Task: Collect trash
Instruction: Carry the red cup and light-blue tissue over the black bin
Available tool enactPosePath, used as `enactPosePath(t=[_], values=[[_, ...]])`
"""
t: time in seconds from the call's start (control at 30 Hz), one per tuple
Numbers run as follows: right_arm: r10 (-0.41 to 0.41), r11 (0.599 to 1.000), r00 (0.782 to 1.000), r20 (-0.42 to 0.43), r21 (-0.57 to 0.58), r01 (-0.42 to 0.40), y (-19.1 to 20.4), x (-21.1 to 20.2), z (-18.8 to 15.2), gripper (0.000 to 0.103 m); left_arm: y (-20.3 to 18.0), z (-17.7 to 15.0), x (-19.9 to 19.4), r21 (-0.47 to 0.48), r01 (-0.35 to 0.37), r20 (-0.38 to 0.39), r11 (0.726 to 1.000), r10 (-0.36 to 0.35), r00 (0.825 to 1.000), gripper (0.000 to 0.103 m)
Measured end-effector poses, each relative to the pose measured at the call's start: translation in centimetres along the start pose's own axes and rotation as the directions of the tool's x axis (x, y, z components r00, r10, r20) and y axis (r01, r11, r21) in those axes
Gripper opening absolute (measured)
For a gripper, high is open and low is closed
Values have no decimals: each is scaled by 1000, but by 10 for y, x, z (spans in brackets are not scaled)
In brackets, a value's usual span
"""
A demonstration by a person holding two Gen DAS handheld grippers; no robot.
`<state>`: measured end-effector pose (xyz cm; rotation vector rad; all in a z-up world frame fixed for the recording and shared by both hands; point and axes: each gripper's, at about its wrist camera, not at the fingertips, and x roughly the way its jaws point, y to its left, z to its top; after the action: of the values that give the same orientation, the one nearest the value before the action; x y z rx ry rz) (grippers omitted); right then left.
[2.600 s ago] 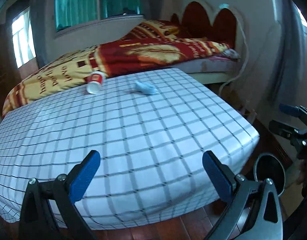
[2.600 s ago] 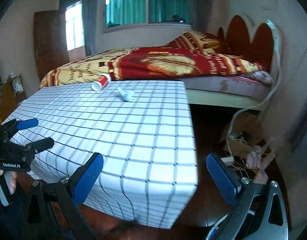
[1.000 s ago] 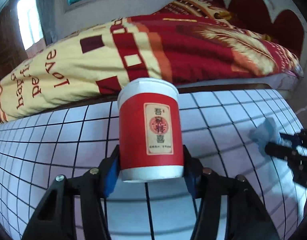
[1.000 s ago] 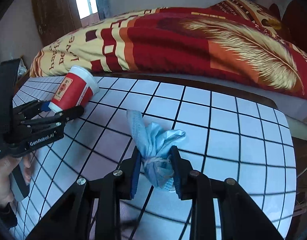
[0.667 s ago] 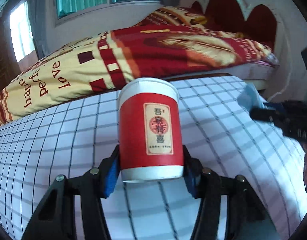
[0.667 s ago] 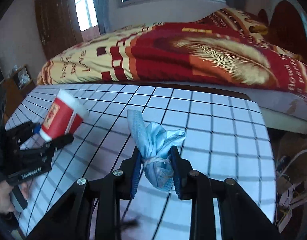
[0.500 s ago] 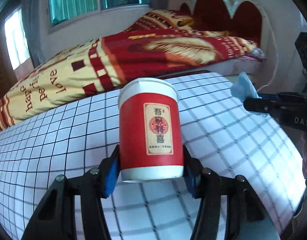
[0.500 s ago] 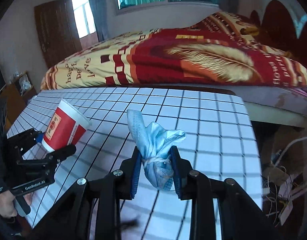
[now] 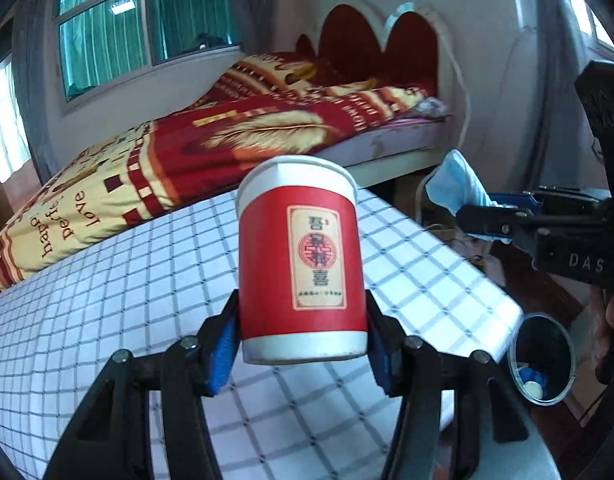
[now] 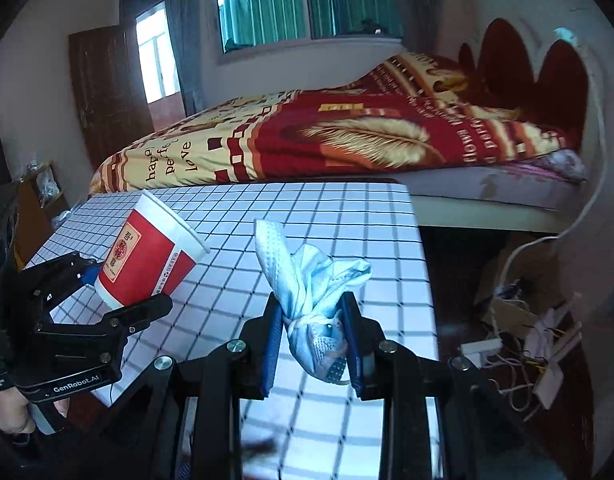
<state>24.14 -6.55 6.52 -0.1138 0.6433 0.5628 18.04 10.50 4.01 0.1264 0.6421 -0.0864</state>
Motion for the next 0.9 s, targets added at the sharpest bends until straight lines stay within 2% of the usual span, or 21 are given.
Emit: enactPosePath(t=[0.2, 0.4, 0.9], values=[[-64, 998, 998, 28, 10, 64, -20, -61, -32, 30, -50, -9, -20, 34, 54, 17, 998, -54, 998, 57], [-148, 987, 988, 35, 74, 145, -60, -113, -67, 30, -103, -7, -29, 81, 129, 30, 988, -131, 991, 57], [-285, 943, 958, -16, 178, 283, -136, -168, -143, 30, -220, -21, -26, 219, 281, -24, 934, -283, 959, 57]])
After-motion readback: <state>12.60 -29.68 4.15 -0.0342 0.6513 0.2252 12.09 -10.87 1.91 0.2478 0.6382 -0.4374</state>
